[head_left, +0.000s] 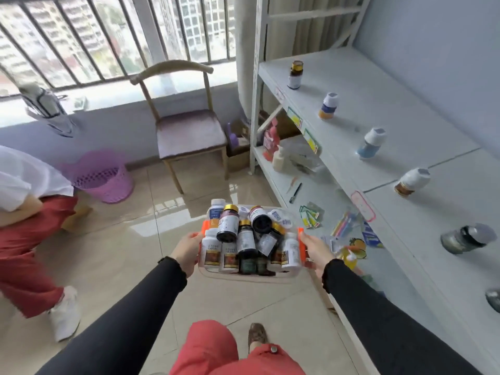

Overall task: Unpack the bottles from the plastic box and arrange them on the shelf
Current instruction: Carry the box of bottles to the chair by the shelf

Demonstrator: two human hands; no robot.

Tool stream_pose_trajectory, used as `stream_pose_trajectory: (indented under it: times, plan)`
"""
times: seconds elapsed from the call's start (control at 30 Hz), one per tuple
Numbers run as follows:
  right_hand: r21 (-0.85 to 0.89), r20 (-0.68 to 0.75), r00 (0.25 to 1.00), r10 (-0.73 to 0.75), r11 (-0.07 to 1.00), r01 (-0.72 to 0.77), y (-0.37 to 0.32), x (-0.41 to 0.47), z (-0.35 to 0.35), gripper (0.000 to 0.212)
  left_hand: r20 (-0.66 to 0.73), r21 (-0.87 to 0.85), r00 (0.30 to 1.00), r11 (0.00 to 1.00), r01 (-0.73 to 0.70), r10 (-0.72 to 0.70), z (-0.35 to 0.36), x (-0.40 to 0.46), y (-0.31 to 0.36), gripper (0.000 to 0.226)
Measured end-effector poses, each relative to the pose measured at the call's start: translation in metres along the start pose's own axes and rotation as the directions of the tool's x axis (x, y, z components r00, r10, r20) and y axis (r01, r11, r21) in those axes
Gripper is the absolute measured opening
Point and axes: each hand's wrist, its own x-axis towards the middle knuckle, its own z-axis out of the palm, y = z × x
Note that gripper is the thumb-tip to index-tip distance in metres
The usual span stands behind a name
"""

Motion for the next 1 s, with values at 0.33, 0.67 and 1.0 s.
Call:
stream_pose_trajectory:
  times: [0.33, 0.67, 1.0]
  plan:
    - [-0.058, 0.033, 0.999, -0.043, 0.997, 0.045, -0.194, 0.176, 0.176, 0.040, -0.046, -0.069, 0.999, 0.998, 0.007, -0.010, -0.129, 0.204, 0.166, 0.032]
    - [-0.014, -0.026, 0.999, -0.033, 0.999, 0.032, -0.332, 0.335, 0.295, 0.033, 0.038, 0.037, 0.999, 0.999, 0.009, -0.011, -0.200, 0.382, 0.311, 0.025]
    - [-0.141, -0.059, 0.998, 0.025, 0.989, -0.033, -0.414, 0.523, 0.369, 0.035, 0.023, 0.006, 0.993, 0.993, 0.117, -0.117, -0.210, 0.562, 0.395, 0.028]
